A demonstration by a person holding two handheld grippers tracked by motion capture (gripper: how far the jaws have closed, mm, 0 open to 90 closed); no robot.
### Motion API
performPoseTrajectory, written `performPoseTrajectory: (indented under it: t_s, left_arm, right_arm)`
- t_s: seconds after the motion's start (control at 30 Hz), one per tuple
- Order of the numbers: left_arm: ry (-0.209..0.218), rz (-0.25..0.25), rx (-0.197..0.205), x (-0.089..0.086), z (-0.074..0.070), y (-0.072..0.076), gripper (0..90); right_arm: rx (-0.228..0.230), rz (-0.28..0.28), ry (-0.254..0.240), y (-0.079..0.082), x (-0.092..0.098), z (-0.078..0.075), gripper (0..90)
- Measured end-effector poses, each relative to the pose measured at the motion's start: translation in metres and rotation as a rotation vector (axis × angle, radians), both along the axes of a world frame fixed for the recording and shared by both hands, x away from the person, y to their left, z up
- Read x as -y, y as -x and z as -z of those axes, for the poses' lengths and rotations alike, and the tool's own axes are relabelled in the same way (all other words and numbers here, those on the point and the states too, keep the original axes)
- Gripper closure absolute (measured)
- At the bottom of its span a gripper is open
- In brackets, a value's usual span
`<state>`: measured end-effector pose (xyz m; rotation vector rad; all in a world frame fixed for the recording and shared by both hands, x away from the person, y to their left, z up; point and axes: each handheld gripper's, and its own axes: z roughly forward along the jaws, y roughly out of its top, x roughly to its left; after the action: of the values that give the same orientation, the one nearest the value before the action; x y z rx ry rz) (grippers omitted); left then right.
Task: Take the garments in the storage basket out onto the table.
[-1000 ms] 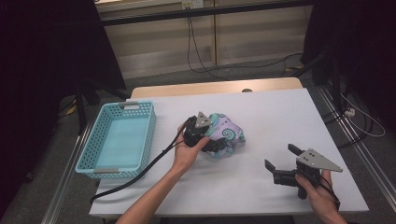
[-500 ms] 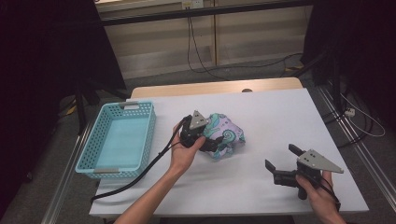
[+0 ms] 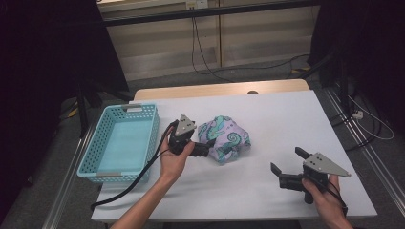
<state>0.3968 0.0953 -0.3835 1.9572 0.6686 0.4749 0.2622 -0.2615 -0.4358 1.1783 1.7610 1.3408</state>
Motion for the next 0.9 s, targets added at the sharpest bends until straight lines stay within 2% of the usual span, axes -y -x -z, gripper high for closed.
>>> performPoseTrajectory:
  t_s: [0.17,0.23,0.37,0.57,0.67,0.9]
  left_arm:
    - [0.015,-0.014,0.029,-0.016,-0.008,0.006,4.0]
    - [0.034,-0.021,0.038,-0.025,-0.013,0.009,3.8]
    - [0.041,-0.036,0.049,-0.033,-0.016,0.012,3.8]
    - [0.043,-0.056,0.069,-0.047,-0.019,0.021,3.8]
    - [0.028,-0.077,0.091,-0.057,-0.02,0.026,3.8]
    - [0.014,-0.119,0.099,-0.072,-0.019,0.03,3.9]
  right_arm:
    - [-0.002,0.002,0.0,-0.001,0.0,0.0,0.6]
    - [-0.001,0.001,0.002,-0.001,0.0,0.0,0.6]
    - [-0.002,0.001,0.001,0.0,0.0,0.0,0.6]
    - [0.0,0.003,0.001,0.0,0.0,0.0,0.6]
    - [-0.001,0.004,0.003,0.0,-0.001,0.0,0.6]
    - [-0.001,0.004,0.004,0.0,-0.001,0.0,0.7]
